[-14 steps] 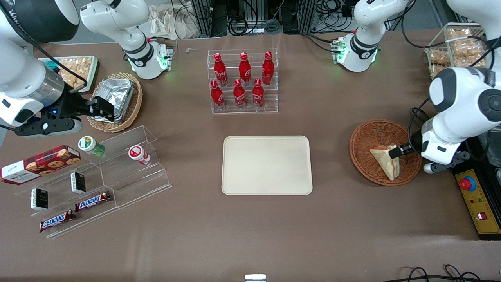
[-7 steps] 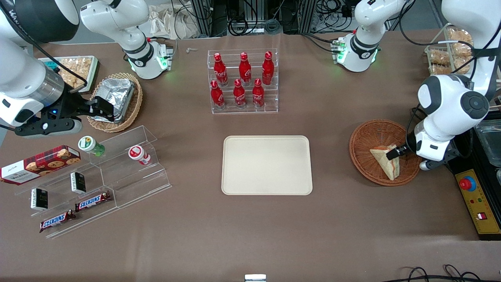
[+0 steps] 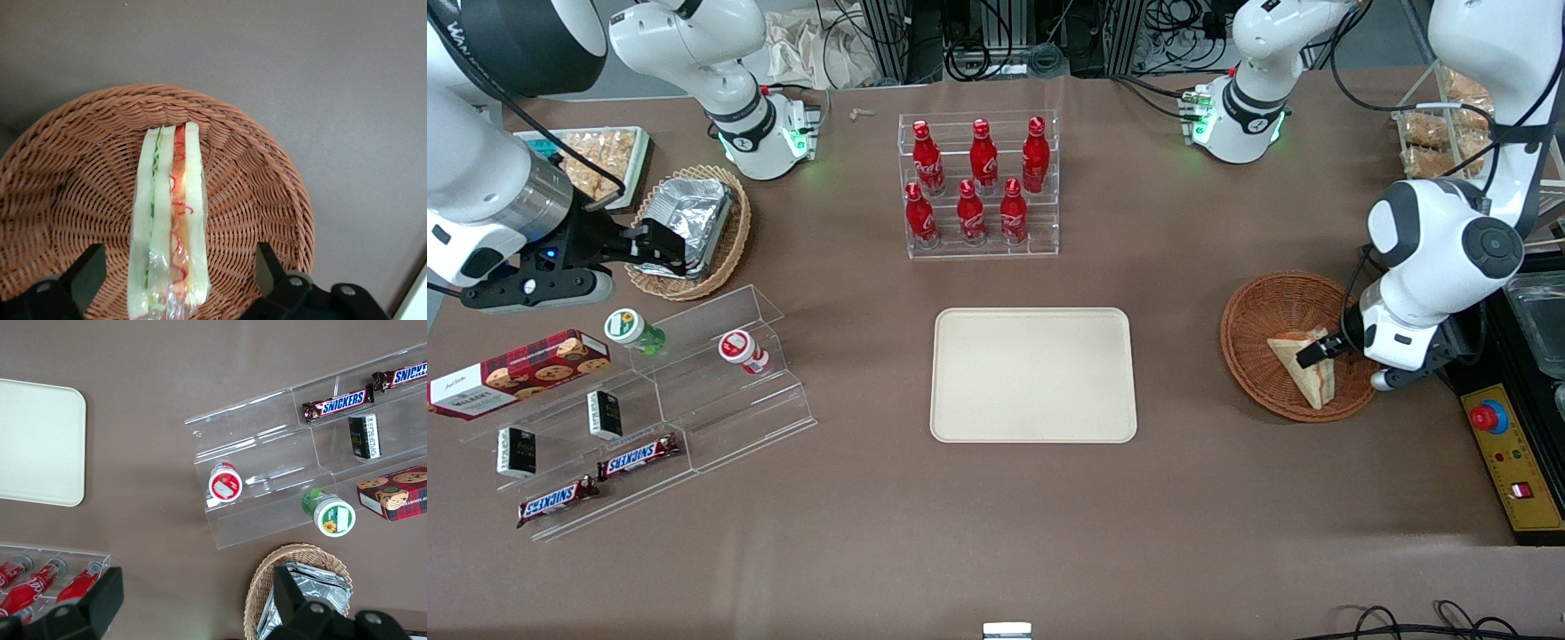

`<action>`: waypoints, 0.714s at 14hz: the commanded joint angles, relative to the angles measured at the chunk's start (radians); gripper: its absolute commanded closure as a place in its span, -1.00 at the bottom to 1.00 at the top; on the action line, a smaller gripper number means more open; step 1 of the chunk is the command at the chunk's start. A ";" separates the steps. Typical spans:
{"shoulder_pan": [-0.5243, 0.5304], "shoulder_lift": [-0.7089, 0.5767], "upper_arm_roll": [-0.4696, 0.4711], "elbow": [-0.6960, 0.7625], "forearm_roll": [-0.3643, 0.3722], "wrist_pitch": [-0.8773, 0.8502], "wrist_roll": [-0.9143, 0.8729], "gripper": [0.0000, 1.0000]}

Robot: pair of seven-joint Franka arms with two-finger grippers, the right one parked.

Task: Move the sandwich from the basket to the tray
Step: 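Move the left gripper down over the wrapped sandwich in the wicker basket, then close the left gripper on the sandwich's crust edge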

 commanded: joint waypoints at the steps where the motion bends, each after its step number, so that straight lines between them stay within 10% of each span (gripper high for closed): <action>1: 0.009 0.023 -0.004 -0.037 0.029 0.078 -0.018 -1.00; 8: 0.009 0.097 0.011 -0.046 0.095 0.134 -0.020 -0.91; 10: 0.009 0.097 0.011 -0.045 0.095 0.134 -0.023 -0.10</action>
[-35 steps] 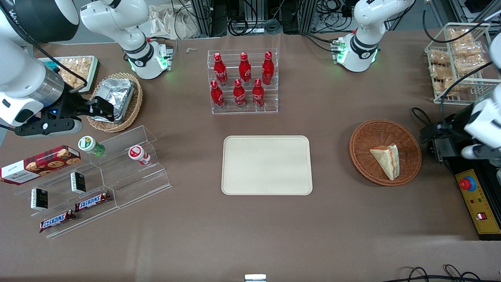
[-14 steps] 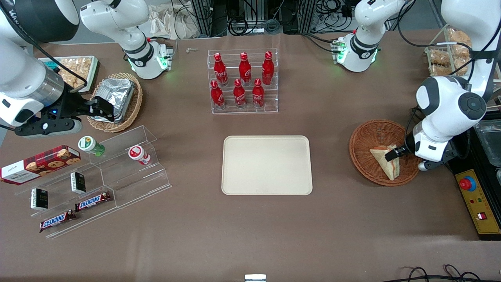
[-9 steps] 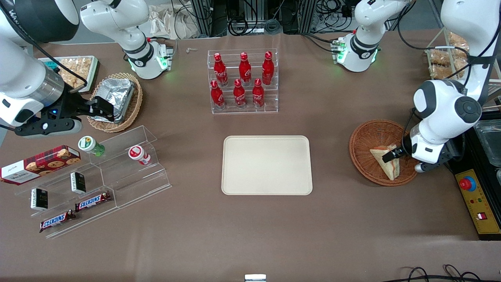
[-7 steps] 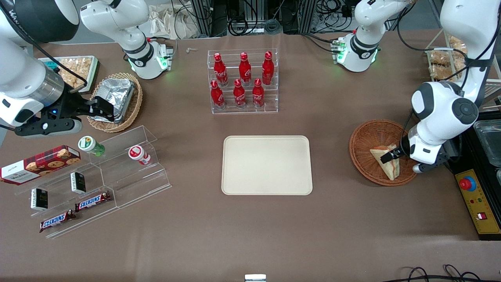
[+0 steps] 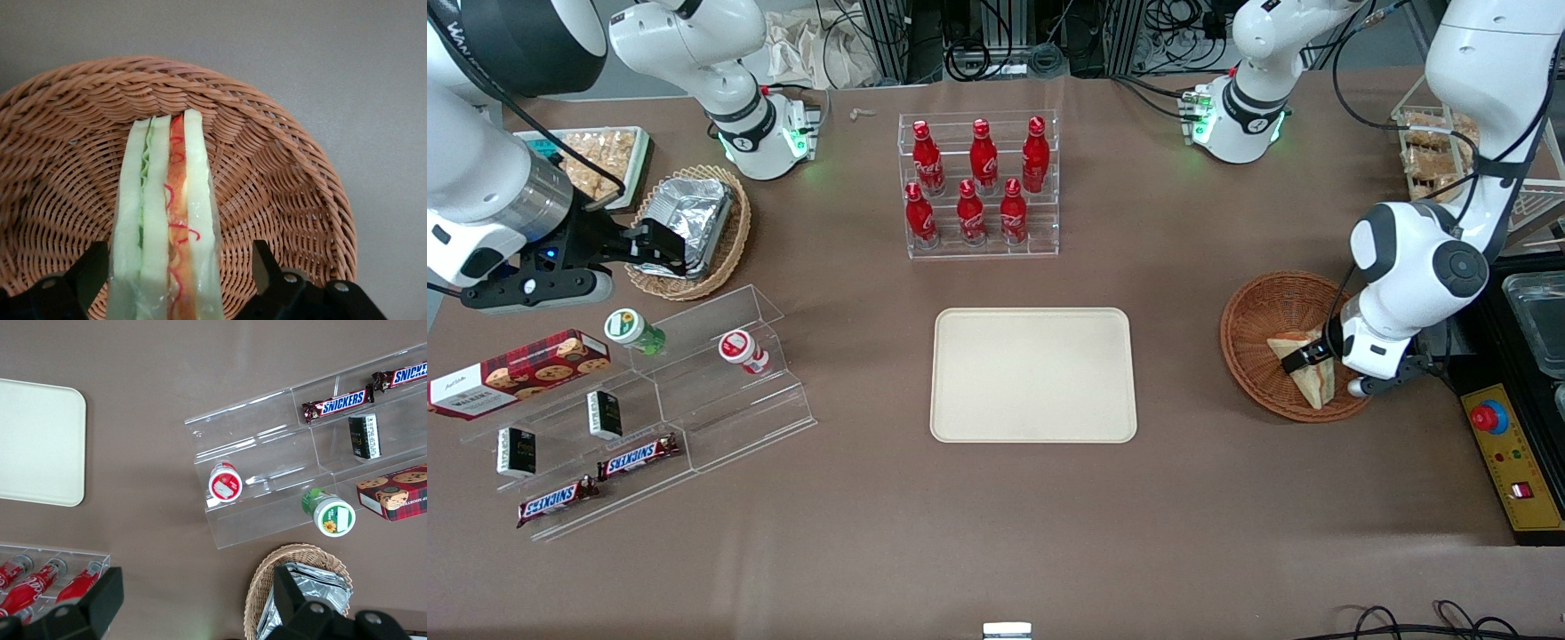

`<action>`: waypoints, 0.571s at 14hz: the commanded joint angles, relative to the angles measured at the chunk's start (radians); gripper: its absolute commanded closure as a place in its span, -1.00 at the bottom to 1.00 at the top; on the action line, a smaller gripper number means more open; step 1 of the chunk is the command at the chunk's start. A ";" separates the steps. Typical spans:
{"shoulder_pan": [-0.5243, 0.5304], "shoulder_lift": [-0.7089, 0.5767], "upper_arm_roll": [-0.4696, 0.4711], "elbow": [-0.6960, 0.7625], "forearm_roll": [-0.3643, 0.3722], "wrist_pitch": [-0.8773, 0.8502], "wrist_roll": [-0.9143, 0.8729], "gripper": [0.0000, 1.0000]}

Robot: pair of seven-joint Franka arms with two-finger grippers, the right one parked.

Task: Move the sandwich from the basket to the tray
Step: 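Close the left gripper on the sandwich's crust edge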

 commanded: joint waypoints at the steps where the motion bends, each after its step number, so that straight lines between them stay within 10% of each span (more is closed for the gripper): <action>1: 0.009 -0.012 -0.006 -0.021 0.031 0.031 -0.024 0.29; 3: 0.009 -0.014 -0.006 -0.021 0.031 0.031 -0.044 0.93; 8: 0.008 -0.061 -0.007 -0.020 0.032 -0.004 -0.076 1.00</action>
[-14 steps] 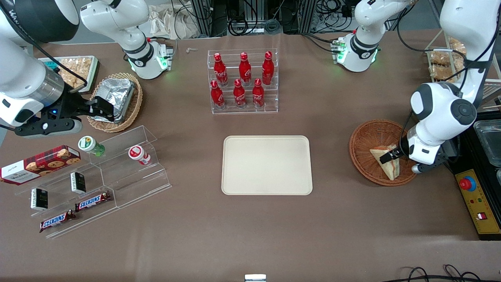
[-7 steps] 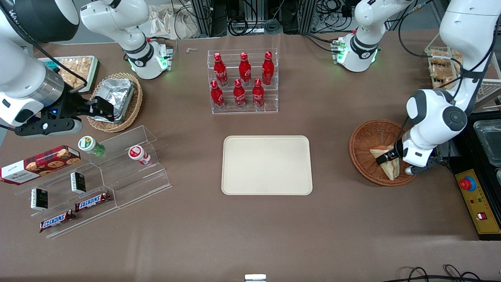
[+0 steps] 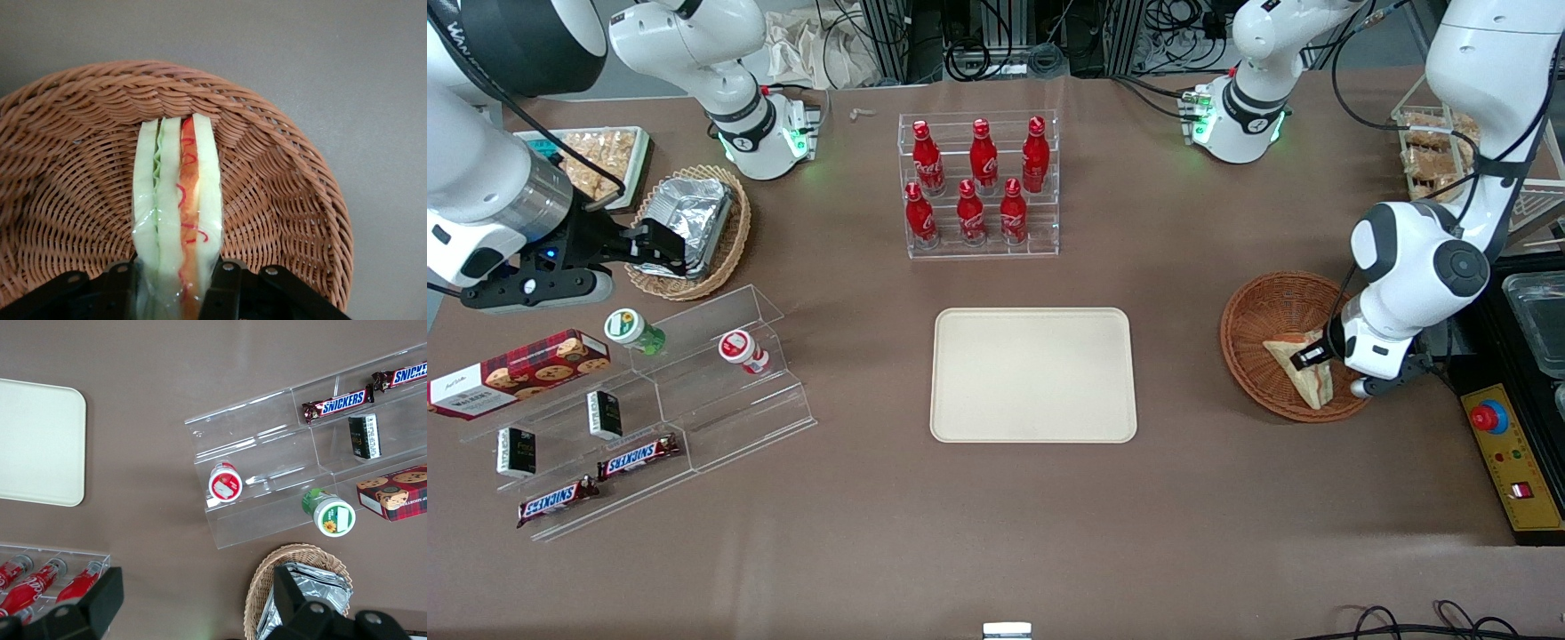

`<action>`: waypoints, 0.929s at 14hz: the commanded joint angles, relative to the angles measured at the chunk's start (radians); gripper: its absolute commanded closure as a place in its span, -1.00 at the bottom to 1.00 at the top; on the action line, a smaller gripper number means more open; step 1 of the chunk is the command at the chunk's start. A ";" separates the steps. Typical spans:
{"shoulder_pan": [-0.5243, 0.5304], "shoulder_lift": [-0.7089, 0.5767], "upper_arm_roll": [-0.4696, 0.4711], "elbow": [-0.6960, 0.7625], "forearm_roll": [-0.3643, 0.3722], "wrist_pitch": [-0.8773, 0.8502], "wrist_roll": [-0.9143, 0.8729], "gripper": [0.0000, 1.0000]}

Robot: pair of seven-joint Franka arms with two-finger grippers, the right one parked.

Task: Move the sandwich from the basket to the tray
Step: 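Close the left gripper on the sandwich's crust edge, then lift the sandwich up out of the basket with the left gripper, then carry the sandwich over the white tray and lower it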

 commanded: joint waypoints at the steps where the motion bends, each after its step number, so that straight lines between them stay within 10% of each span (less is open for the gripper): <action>1: 0.006 -0.084 -0.009 -0.012 0.028 -0.065 -0.047 1.00; 13: -0.005 -0.216 -0.230 0.548 0.010 -0.965 0.070 1.00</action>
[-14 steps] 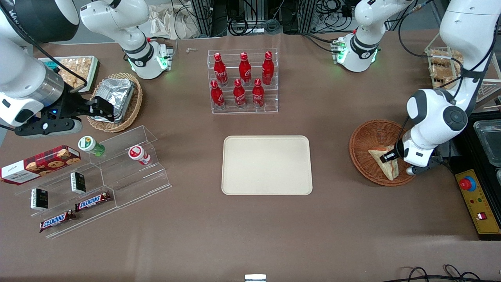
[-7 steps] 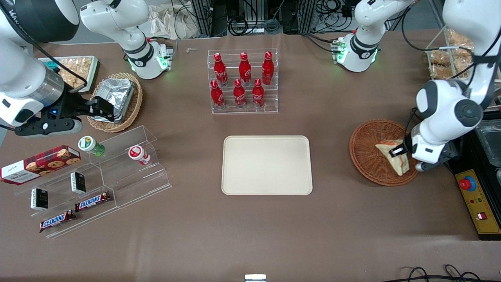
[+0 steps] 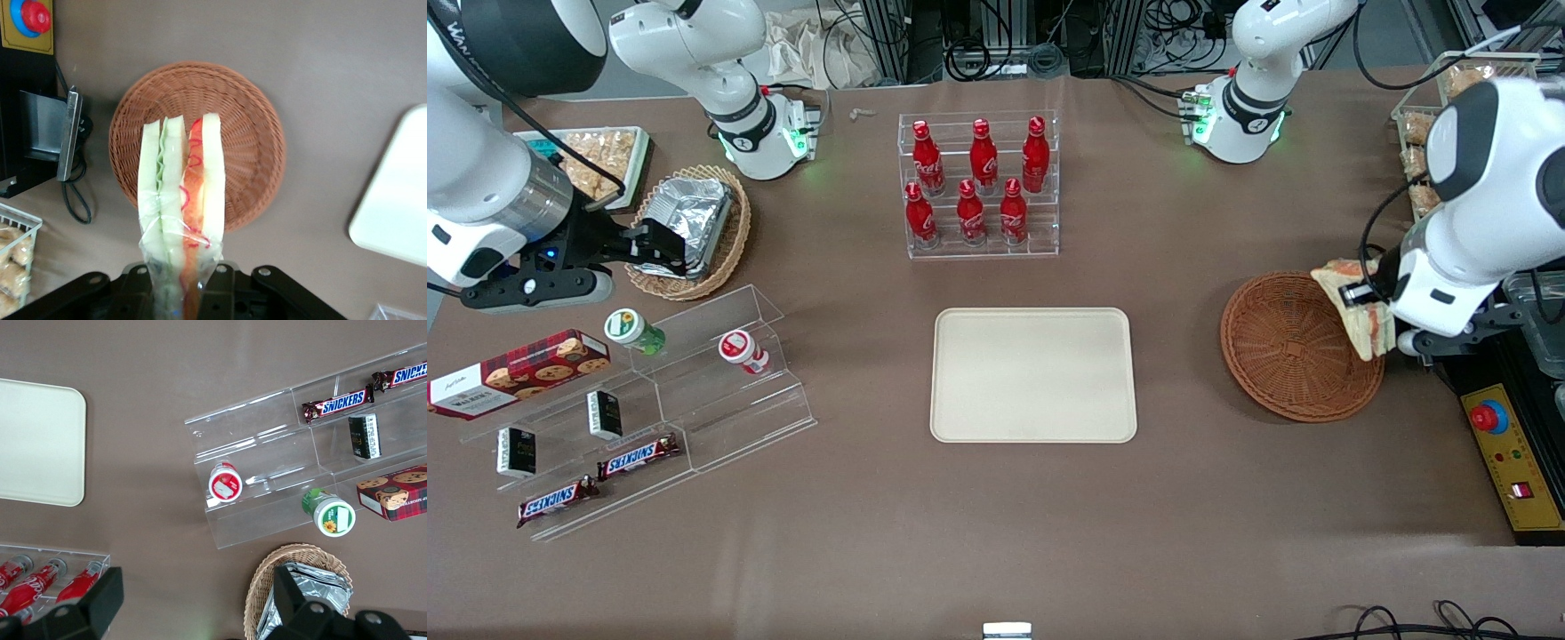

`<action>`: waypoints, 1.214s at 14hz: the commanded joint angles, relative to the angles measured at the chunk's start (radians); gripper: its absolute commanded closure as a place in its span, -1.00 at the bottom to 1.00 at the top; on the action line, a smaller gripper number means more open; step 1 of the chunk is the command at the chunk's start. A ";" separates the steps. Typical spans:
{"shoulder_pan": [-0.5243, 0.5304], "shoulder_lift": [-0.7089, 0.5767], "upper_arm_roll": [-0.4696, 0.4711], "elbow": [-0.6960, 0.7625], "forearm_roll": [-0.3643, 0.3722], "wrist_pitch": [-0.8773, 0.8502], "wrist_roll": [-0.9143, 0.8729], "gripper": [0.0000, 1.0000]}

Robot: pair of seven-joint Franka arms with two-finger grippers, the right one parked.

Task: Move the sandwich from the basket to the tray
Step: 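Carry the sandwich over the white tray and lower it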

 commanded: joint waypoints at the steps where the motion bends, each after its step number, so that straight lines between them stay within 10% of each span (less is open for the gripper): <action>1: 0.003 0.033 -0.089 0.074 0.004 -0.054 0.020 1.00; 9: -0.155 0.284 -0.186 0.016 0.030 0.220 -0.076 1.00; 14: -0.281 0.501 -0.182 0.011 0.361 0.395 -0.295 1.00; 17: -0.325 0.573 -0.175 0.012 0.413 0.461 -0.322 1.00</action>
